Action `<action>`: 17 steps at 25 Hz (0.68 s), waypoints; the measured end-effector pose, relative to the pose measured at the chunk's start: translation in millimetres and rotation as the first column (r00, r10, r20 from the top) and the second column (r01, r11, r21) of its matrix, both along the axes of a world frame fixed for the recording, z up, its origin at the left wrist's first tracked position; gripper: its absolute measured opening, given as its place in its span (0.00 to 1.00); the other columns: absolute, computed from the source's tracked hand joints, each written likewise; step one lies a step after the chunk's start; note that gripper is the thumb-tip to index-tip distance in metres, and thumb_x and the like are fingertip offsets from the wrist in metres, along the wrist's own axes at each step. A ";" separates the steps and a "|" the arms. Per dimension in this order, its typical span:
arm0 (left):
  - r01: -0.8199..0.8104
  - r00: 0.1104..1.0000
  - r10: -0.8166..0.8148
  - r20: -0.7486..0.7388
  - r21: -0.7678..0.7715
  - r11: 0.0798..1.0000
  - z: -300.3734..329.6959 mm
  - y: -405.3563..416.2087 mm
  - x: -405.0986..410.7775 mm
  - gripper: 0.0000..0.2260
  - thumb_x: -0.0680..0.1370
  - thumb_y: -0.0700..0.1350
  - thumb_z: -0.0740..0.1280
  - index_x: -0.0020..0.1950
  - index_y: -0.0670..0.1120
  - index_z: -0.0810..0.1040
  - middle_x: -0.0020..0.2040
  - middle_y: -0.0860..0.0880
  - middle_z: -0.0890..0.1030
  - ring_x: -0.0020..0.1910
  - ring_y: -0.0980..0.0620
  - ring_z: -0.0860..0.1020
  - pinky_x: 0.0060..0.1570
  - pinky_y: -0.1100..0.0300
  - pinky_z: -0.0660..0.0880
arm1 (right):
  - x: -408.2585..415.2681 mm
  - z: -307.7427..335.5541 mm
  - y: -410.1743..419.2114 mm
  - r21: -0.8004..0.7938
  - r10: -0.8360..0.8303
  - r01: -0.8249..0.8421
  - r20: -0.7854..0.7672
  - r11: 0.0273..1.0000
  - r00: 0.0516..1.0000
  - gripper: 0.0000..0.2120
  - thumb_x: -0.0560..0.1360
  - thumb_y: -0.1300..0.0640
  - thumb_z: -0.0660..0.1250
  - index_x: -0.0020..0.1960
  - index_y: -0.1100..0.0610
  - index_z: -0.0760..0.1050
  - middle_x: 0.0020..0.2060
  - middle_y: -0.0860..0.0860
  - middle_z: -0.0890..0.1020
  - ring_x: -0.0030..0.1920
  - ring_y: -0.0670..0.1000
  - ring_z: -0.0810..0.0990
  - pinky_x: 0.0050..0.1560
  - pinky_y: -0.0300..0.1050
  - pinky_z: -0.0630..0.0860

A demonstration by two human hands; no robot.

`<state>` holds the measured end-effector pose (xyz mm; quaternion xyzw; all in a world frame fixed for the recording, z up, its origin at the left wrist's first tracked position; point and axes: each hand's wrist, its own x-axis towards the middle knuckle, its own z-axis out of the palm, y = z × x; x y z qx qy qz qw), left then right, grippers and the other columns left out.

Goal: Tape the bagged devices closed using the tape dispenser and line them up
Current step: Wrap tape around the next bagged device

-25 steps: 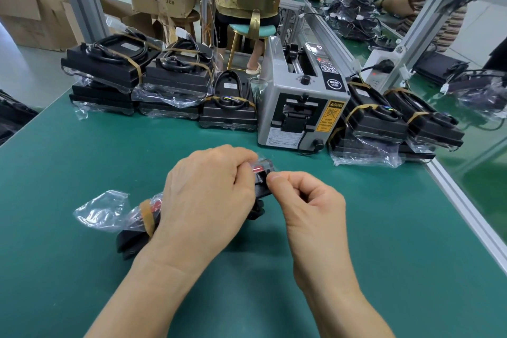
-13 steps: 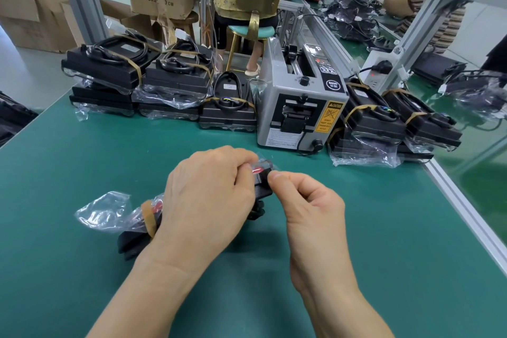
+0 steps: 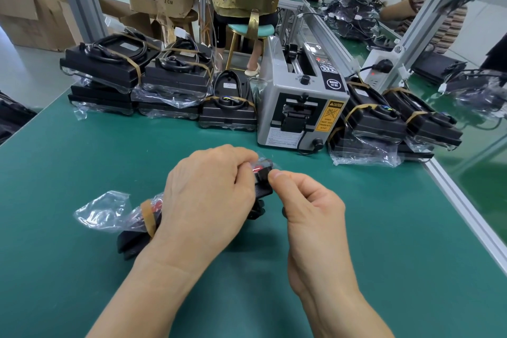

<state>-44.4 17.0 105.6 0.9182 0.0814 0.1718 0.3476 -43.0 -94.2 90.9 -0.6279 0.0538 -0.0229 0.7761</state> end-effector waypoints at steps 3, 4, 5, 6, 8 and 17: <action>0.004 1.000 -0.004 0.004 0.009 1.000 -0.9 1.0 0.3 0.11 0.76 0.45 0.62 0.52 0.56 0.82 0.48 0.55 0.84 0.49 0.48 0.78 0.47 0.55 0.72 | -0.4 -0.6 0.6 -0.006 -0.007 0.006 -0.027 1.000 1.000 0.08 0.73 0.64 0.69 0.36 0.62 0.82 0.28 0.48 0.79 0.26 0.39 0.69 0.28 0.27 0.66; 0.007 1.000 -0.007 0.004 0.008 1.000 -0.9 1.2 0.1 0.11 0.76 0.45 0.62 0.52 0.56 0.82 0.48 0.55 0.84 0.49 0.48 0.78 0.47 0.55 0.72 | -0.2 -1.3 0.7 -0.009 -0.012 0.012 -0.032 1.000 0.999 0.07 0.73 0.64 0.69 0.36 0.62 0.82 0.28 0.48 0.78 0.26 0.39 0.69 0.28 0.27 0.66; 0.010 1.000 -0.010 0.004 0.008 1.000 -0.9 0.9 -0.1 0.12 0.76 0.45 0.62 0.52 0.56 0.82 0.49 0.55 0.84 0.49 0.48 0.78 0.47 0.55 0.73 | 0.4 -1.8 0.6 -0.012 -0.017 0.017 -0.034 1.000 0.999 0.08 0.72 0.64 0.69 0.35 0.62 0.82 0.28 0.47 0.78 0.26 0.39 0.69 0.28 0.27 0.66; 0.012 1.000 -0.012 0.005 0.007 1.000 -0.9 0.5 0.0 0.12 0.76 0.46 0.62 0.52 0.56 0.82 0.49 0.55 0.84 0.49 0.48 0.78 0.47 0.55 0.73 | 0.7 -2.0 0.5 -0.013 -0.020 0.020 -0.037 1.000 0.999 0.08 0.72 0.64 0.69 0.35 0.61 0.81 0.27 0.47 0.77 0.26 0.39 0.69 0.28 0.27 0.66; 0.011 1.000 -0.011 0.012 -0.003 1.000 -0.6 0.2 0.2 0.12 0.76 0.46 0.61 0.51 0.56 0.83 0.48 0.55 0.84 0.49 0.48 0.78 0.47 0.55 0.73 | 0.9 -2.3 0.7 -0.021 -0.022 0.021 -0.043 1.000 0.999 0.09 0.72 0.63 0.70 0.33 0.58 0.81 0.26 0.47 0.76 0.26 0.39 0.68 0.28 0.27 0.66; 0.025 0.999 -0.024 0.026 -0.013 1.000 1.7 -0.3 -0.5 0.12 0.73 0.55 0.60 0.45 0.55 0.82 0.42 0.55 0.83 0.45 0.48 0.78 0.44 0.53 0.74 | 2.5 -9.7 -1.4 -0.024 -0.003 0.002 -0.054 1.000 0.999 0.08 0.71 0.61 0.70 0.34 0.61 0.82 0.31 0.53 0.80 0.32 0.45 0.72 0.32 0.28 0.69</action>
